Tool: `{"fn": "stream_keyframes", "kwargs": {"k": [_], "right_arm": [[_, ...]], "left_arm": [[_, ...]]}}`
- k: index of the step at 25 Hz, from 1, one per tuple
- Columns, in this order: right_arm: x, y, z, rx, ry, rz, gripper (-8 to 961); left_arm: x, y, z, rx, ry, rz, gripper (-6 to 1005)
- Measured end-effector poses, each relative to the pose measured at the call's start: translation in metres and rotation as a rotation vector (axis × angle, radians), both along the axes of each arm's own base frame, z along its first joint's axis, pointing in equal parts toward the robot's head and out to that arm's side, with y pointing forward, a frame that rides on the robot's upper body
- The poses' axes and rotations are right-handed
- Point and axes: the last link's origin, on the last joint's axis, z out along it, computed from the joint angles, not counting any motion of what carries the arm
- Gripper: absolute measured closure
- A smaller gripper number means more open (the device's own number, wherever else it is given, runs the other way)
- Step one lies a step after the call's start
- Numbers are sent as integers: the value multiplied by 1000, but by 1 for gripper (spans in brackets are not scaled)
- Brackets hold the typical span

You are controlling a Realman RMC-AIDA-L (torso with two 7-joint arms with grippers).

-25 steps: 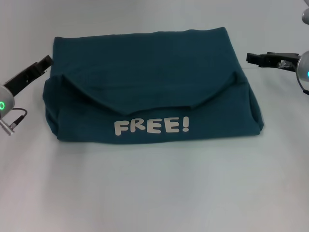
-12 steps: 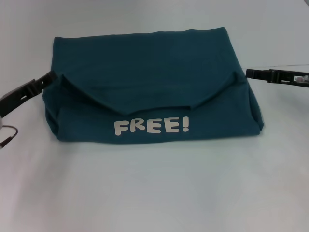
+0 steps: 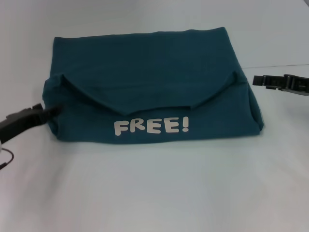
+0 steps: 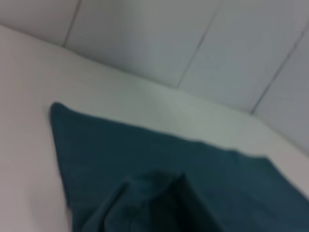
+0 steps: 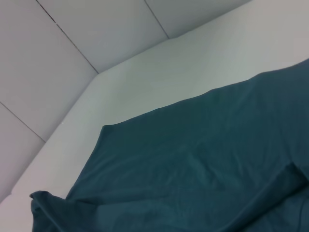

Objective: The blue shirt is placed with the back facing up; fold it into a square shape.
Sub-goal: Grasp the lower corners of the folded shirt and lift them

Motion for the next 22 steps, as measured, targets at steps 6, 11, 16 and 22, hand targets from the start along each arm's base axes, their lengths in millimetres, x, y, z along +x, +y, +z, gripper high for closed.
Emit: {"fn": "stream_keyframes", "kwargs": {"k": [6, 11, 16, 22], "right_arm": [[7, -6, 7, -3, 28, -38, 265], [8, -7, 5, -1, 35, -50, 265], [9, -7, 2, 1, 40, -61, 264], [13, -9, 0, 0, 45, -76, 264]], "left_arm": [[-8, -10, -7, -33, 110, -37, 231], [-11, -14, -13, -38, 184, -73, 231], [-13, -16, -24, -56, 270, -92, 232], [-14, -16, -33, -78, 324, -101, 233]]}}
